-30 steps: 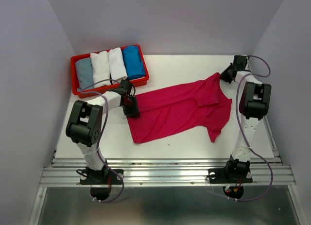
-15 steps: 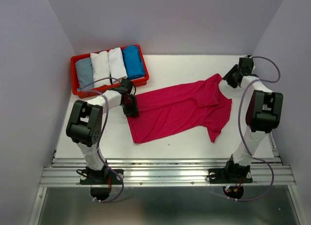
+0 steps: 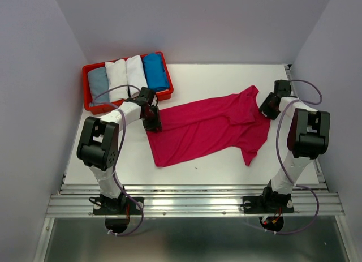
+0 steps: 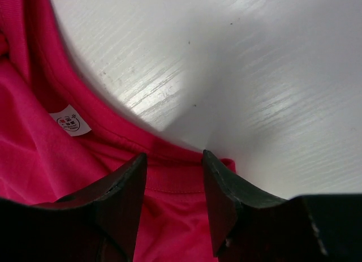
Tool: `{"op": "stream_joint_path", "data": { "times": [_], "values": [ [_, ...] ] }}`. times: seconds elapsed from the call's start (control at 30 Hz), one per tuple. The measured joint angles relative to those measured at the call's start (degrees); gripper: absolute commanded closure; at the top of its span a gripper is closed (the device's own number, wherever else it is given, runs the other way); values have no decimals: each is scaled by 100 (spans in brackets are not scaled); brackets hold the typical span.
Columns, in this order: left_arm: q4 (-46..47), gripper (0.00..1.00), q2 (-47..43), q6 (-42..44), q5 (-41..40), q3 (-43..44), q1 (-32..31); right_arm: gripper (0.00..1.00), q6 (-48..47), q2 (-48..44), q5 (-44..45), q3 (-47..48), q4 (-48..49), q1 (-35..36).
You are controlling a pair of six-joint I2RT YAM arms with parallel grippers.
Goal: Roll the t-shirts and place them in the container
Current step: Fold the T-shirt at the center of the board.
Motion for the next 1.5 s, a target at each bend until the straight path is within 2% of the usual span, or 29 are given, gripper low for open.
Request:
{"op": "stream_joint_path", "data": {
  "times": [0.17,0.23,0.27,0.43,0.53,0.63,0.7,0.73,0.83,0.9,1.27,1.3,1.37,1.43,1.47,1.5],
  "values": [
    [4,64,2,-7,13,216,0,49,-22,-267,146,-166,39,0],
    [0,64,35,-13,20,358,0,42,-13,-474,262,-306,37,0],
    [4,64,50,-15,22,411,0,41,-17,-542,299,-343,33,0],
    [57,64,291,-20,37,748,0,41,-2,-804,555,-446,72,-48],
    [94,64,485,-22,42,841,0,45,0,-772,570,-507,81,-107],
    [203,65,789,-24,44,892,0,51,9,-599,527,-555,79,-157],
    [249,65,968,-44,48,892,0,60,15,-457,455,-577,85,-192],
    [256,65,1001,-48,105,920,2,74,26,-382,409,-612,149,-208],
    [369,65,1014,-59,79,922,11,96,55,-385,358,-629,262,-225],
    [393,65,1014,-68,76,909,11,99,127,-404,411,-671,345,-227],
    [839,65,876,-177,149,566,13,97,837,-1231,1106,-1770,581,-380],
    [881,65,859,-177,155,533,13,91,885,-1283,1154,-1840,603,-378],
    [914,65,848,-177,168,514,13,73,964,-1307,1189,-1888,643,-378],
    [922,65,848,-179,177,514,11,64,984,-1314,1228,-1908,656,-376],
    [922,65,848,-177,179,514,11,54,981,-1320,1250,-1915,643,-378],
    [922,65,848,-177,184,514,13,52,981,-1335,1266,-1915,616,-378]
  ]
}}
